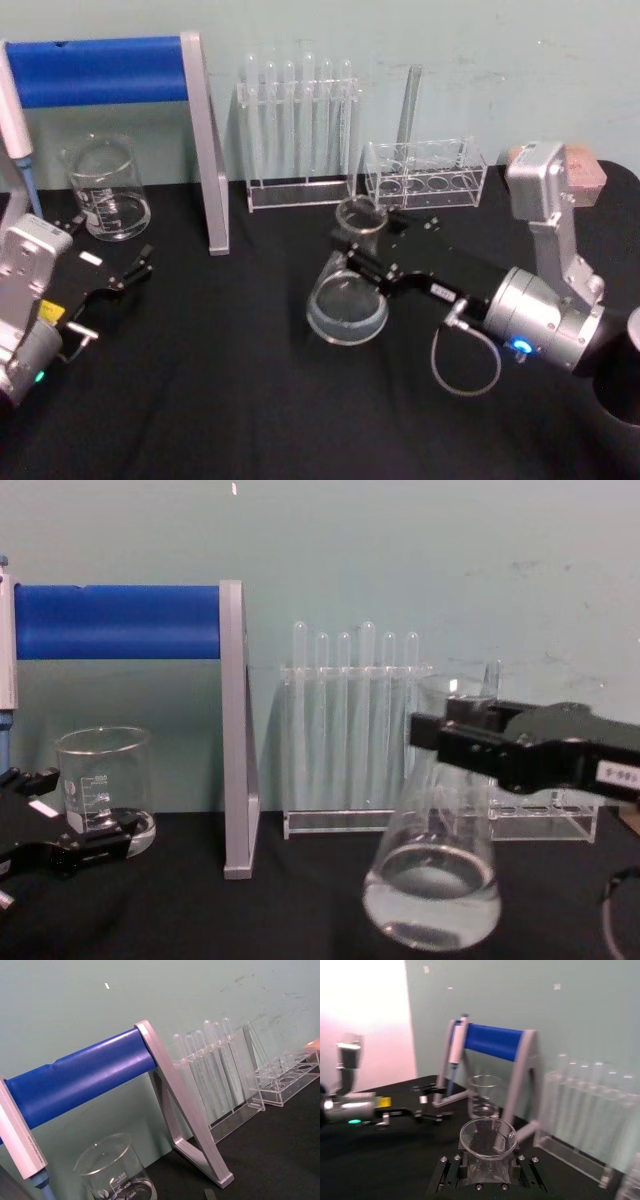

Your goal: Grasp the erlenmeyer flask with one hand, shake it three times, then place it back.

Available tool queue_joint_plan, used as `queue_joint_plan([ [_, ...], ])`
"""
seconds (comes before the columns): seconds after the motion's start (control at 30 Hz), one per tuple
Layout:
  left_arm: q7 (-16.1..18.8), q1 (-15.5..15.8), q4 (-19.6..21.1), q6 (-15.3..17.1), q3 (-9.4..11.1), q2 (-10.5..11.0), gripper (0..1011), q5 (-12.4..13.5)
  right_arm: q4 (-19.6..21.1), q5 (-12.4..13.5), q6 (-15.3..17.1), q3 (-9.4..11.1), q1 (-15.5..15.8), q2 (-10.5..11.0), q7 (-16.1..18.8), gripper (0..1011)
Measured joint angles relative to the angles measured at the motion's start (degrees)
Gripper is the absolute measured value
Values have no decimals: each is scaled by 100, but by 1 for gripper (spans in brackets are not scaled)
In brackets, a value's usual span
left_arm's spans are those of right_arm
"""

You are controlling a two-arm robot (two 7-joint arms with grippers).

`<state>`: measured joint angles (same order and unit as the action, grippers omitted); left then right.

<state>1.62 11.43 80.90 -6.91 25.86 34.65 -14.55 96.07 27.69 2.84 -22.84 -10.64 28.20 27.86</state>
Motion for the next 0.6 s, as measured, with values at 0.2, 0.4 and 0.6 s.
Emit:
queue_joint_plan([
  [0.2, 0, 0, 0, 0, 0, 0, 1001, 0, 153, 53, 56, -298, -1, 31, 240, 456],
  [0.4, 0, 0, 0, 0, 0, 0, 1001, 0, 325, 109, 89, -571, 7, 96, 450, 456],
  [0.6, 0, 0, 0, 0, 0, 0, 1001, 0, 521, 176, 97, -862, 19, 194, 654, 456],
])
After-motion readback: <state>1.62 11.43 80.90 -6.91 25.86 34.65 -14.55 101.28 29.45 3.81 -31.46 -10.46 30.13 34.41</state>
